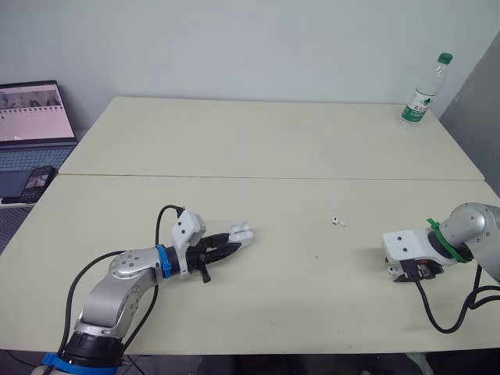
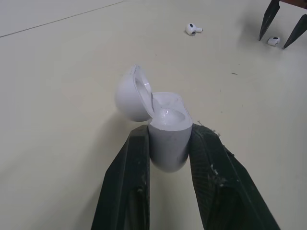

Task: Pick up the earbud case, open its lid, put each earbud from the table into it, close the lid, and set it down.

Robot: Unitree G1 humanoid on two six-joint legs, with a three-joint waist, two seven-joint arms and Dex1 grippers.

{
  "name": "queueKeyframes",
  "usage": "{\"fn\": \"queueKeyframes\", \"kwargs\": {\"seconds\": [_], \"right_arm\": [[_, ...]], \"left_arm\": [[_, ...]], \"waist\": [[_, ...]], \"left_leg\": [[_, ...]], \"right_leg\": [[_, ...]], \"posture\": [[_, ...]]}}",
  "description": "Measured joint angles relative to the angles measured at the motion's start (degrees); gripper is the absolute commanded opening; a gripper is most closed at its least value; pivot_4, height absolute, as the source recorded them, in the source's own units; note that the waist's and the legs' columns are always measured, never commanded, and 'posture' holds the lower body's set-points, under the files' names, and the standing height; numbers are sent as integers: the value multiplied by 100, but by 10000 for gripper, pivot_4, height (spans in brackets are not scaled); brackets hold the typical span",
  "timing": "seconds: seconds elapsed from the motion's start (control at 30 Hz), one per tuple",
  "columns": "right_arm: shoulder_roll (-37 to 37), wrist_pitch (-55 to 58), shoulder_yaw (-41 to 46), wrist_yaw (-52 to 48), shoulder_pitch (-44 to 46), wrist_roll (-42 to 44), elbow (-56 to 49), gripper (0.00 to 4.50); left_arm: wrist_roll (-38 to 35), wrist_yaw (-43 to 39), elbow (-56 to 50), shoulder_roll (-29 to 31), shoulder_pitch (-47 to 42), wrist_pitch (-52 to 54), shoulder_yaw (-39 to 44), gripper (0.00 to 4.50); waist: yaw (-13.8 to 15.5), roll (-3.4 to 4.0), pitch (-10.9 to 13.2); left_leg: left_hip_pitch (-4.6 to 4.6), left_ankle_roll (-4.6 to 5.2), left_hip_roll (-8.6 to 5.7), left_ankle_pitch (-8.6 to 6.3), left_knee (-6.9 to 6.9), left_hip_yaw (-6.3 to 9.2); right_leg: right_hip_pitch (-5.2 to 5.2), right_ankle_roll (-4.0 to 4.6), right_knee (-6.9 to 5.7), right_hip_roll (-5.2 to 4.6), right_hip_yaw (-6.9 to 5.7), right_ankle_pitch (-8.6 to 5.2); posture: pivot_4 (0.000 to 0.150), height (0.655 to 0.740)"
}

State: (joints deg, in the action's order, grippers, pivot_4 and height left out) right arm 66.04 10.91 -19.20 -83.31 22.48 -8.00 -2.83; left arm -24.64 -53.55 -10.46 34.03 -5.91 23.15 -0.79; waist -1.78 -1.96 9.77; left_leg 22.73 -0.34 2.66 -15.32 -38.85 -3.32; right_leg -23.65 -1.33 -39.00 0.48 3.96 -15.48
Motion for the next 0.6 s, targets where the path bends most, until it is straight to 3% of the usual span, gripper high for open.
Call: {"fn": "queueKeyframes", "kwargs": {"seconds": [0.03, 0.17, 0.6], "right_arm": [[0, -6, 0, 0, 0, 0, 0, 23210], [-1, -23, 0, -1, -9, 0, 0, 14037], [1, -33, 12, 15, -69, 1, -38, 14037]], "left_arm": [[1, -2, 0, 0, 18, -1, 0, 8140], [2, -6, 6, 0, 57, -1, 0, 8140], [0, 7, 4, 5, 27, 33, 0, 8140]], "waist": [[0, 0, 0], [0, 0, 0], [0, 0, 0]], "left_leg": [[0, 0, 0, 0, 0, 0], [0, 0, 0, 0, 0, 1], [-2, 0, 1, 0, -1, 2]], "right_leg": [[0, 0, 0, 0, 0, 0], [0, 0, 0, 0, 0, 0], [3, 0, 0, 0, 0, 0]], "posture": [[1500, 7362], [1500, 7362], [1500, 7362]]}}
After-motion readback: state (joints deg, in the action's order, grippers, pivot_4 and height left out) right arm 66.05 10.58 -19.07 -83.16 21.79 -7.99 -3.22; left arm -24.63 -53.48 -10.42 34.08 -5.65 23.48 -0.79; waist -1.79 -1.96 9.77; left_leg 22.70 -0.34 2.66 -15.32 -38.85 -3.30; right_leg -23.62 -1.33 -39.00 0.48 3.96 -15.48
